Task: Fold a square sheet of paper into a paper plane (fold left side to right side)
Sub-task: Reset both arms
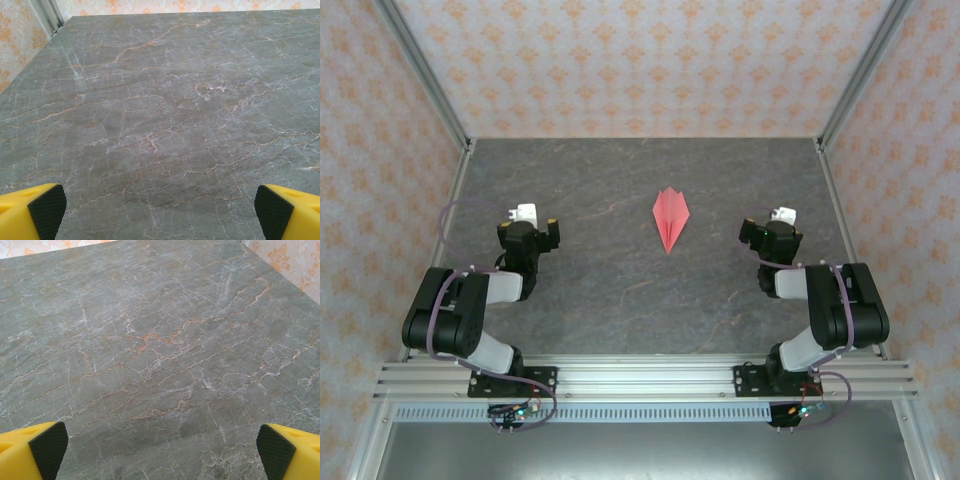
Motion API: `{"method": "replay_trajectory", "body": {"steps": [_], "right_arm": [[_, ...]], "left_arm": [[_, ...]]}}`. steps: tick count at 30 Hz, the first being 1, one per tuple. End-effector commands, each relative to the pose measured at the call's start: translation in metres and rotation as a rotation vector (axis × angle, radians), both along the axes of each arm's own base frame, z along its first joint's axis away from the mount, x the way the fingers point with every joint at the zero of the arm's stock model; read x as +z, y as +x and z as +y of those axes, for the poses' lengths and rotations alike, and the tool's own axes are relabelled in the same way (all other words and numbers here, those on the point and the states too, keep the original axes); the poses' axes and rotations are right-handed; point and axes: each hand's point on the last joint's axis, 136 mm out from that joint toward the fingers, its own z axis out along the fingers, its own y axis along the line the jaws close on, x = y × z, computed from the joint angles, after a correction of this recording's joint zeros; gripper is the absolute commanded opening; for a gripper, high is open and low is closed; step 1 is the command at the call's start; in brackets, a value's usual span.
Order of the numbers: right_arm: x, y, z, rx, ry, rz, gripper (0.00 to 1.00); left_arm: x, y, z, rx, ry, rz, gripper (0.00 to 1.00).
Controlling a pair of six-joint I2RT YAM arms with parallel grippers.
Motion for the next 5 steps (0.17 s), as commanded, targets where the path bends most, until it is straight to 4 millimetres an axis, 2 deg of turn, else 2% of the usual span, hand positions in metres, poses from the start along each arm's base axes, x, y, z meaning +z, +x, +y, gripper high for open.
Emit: {"method": "replay_trajectory", "body": {"steps": [1, 5], "right_arm": [[0.0166, 0.008, -0.0004, 0.005, -0.001, -0.055, 1.0], [0.0167, 0.0082, -0.0001, 0.006, -0.001, -0.056, 1.0]], "left_arm": [[0.0106, 0.0061, 0.001, 0.006, -0.013, -0.03, 1.0], [0.0103, 0.0059, 0.0009, 0.005, -0.012, -0.03, 1.0]]}}
